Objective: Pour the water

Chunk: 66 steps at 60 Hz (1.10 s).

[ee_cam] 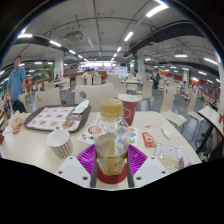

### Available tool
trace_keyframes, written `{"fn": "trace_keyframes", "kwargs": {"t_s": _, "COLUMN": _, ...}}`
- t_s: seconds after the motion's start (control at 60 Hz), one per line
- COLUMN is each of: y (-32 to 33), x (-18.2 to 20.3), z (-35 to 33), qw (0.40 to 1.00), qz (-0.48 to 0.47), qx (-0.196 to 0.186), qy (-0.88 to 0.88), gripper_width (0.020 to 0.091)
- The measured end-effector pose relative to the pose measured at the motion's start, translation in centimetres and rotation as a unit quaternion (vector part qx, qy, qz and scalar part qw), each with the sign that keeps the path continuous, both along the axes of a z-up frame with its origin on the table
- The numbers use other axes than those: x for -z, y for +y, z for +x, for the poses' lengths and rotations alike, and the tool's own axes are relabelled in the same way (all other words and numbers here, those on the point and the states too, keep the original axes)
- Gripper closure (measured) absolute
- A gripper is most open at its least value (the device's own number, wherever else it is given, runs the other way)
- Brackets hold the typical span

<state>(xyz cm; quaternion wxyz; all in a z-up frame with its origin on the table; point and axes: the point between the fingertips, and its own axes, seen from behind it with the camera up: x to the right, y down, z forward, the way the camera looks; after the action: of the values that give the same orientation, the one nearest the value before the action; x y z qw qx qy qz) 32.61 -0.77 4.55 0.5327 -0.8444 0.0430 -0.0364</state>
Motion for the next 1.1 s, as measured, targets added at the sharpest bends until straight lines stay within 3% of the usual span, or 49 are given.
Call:
{"fn": "trace_keyframes", "kwargs": {"t_s": 0.15, "y": -0.6, "x": 0.4, "z": 0.1, "qw": 1.000, "qz": -0.018, "qx": 0.017, "qy": 0.011, "gripper_width": 0.0585}}
{"fn": "trace_keyframes", "kwargs": {"t_s": 0.183, "y": -1.0, "x": 0.9, "z": 0.2, "qw": 0.999, "qz": -0.037, "qx": 0.022, "qy": 0.014, "gripper_width": 0.0509}}
{"fn": "trace_keyframes", "kwargs": {"t_s": 0.25, "y": -1.8, "x": 0.9, "z": -0.4, "qw": 0.998, "qz": -0.055, "qx": 0.028, "qy": 0.024, "gripper_width": 0.0259}}
{"fn": "trace_keyframes", "kwargs": {"t_s": 0.267, "y": -2.1, "x": 0.8, "z": -0.5, "qw": 0.997, "qz": -0.059, "qx": 0.031, "qy": 0.025, "gripper_width": 0.0239}}
{"fn": "trace_keyframes", "kwargs": {"t_s": 0.3, "y": -2.9, "x": 0.6, "z": -0.7, "qw": 0.997, "qz": -0.068, "qx": 0.036, "qy": 0.027, "gripper_width": 0.0279}}
{"fn": "trace_keyframes", "kwargs": {"t_s": 0.367, "y": -4.7, "x": -0.1, "z": -1.6, "qw": 0.995, "qz": -0.082, "qx": 0.045, "qy": 0.024, "gripper_width": 0.0246}}
{"fn": "trace_keyframes", "kwargs": {"t_s": 0.767, "y": -18.0, "x": -7.5, "z": -12.1, "qw": 0.988, "qz": -0.143, "qx": 0.054, "qy": 0.018, "gripper_width": 0.0251}}
{"fn": "trace_keyframes", "kwargs": {"t_s": 1.1, "y": -21.5, "x": -10.7, "z": -15.9, "qw": 0.990, "qz": -0.135, "qx": 0.039, "qy": 0.004, "gripper_width": 0.0253}}
